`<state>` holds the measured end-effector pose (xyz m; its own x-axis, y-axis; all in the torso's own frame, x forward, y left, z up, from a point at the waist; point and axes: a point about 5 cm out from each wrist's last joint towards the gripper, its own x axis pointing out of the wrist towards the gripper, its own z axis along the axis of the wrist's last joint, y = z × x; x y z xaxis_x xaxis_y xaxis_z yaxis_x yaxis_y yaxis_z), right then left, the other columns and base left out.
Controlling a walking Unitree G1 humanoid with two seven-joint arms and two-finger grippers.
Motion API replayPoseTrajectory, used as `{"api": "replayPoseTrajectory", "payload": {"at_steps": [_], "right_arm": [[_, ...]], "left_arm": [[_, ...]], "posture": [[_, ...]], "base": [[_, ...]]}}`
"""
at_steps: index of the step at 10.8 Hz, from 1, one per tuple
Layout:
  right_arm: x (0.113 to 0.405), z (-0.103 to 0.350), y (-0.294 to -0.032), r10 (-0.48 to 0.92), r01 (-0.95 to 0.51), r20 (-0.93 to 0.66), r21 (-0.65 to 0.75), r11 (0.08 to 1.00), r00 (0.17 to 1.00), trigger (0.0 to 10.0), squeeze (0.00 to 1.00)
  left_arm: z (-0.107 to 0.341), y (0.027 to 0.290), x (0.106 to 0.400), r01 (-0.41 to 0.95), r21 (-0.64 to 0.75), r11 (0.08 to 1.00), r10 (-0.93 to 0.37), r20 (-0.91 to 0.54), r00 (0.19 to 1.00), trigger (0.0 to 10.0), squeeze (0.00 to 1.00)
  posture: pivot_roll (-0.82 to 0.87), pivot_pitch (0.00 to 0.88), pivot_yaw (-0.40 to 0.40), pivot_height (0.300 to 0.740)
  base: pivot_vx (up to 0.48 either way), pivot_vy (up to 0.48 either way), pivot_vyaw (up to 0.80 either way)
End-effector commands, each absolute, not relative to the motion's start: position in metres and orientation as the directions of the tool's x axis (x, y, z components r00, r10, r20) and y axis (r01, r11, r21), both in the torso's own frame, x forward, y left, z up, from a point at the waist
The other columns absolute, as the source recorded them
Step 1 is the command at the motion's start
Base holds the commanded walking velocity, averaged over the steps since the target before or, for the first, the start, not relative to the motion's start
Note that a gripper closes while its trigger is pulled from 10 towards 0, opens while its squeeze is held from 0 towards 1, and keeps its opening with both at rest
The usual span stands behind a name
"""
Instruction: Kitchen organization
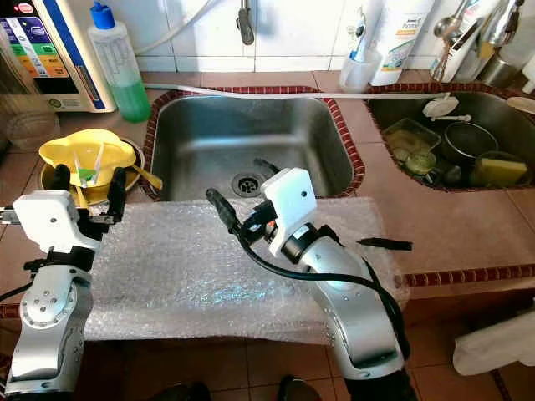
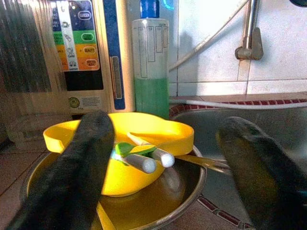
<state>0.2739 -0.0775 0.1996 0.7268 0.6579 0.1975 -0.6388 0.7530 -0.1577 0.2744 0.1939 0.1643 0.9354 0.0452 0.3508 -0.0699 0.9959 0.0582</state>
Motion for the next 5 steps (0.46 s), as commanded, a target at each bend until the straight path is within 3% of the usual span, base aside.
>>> {"api": "replayPoseTrajectory", "payload": {"at_steps": [1, 3, 4, 5], "right_arm": [[0.271, 0.199, -0.077, 0.659, -0.642, 0.192, -0.149, 0.752, 0.727, 10.0, 0.0], [0.263, 0.196, -0.081, 0.633, -0.616, 0.184, -0.146, 0.774, 0.752, 10.0, 0.0], [0.262, 0.195, -0.082, 0.617, -0.602, 0.183, -0.138, 0.787, 0.765, 10.0, 0.0], [0.261, 0.194, -0.084, 0.596, -0.581, 0.18, -0.132, 0.803, 0.783, 10.0, 0.0]], "left_arm": [[0.164, 0.195, 0.273, -0.074, 0.063, 0.995, 0.047, 0.354, 0.934, 3.6, 0.0], [0.163, 0.193, 0.276, -0.036, 0.075, 0.997, 0.009, 0.34, 0.94, 3.7, 0.0], [0.163, 0.191, 0.278, -0.017, 0.083, 0.996, -0.012, 0.334, 0.943, 7.3, 0.0], [0.164, 0.191, 0.282, -0.005, 0.088, 0.996, -0.025, 0.331, 0.943, 10.0, 0.0]], "posture": [[-0.14, 0.171, -0.006, 0.74], [-0.17, 0.191, 0.026, 0.74], [-0.18, 0.193, 0.036, 0.74], [-0.19, 0.196, 0.045, 0.74]], "base": [[0.0, 0.0, 0.0], [0.0, 0.0, 0.0], [0.0, 0.0, 0.0], [0.0, 0.0, 0.0]]}}
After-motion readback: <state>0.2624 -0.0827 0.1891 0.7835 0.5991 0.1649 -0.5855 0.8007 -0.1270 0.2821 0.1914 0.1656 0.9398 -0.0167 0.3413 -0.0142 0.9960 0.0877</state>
